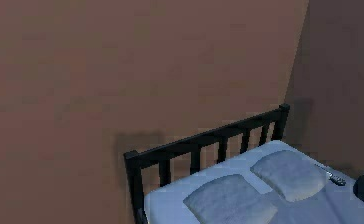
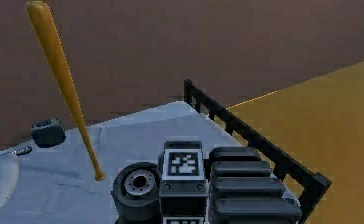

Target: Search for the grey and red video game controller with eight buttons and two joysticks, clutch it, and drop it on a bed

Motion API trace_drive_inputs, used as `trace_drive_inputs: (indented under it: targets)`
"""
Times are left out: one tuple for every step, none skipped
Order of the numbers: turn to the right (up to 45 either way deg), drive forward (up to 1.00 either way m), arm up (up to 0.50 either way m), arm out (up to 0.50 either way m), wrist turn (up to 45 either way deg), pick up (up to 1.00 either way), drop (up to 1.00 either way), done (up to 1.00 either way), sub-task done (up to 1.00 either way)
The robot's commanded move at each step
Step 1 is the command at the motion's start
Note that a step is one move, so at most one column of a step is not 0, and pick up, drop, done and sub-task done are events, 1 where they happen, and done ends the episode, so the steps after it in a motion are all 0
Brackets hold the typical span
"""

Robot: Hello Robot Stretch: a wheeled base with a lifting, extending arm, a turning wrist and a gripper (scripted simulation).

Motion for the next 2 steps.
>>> trace_drive_inputs:
  targets:
    - [-6.0, 0.0, 0.0, 0.0, 0.0, 0.0, 0.0, 0.0, 0.0]
    - [0.0, 0.0, 0.0, 0.48, 0.0, 0.0, 0.0, 0.0, 0.0]
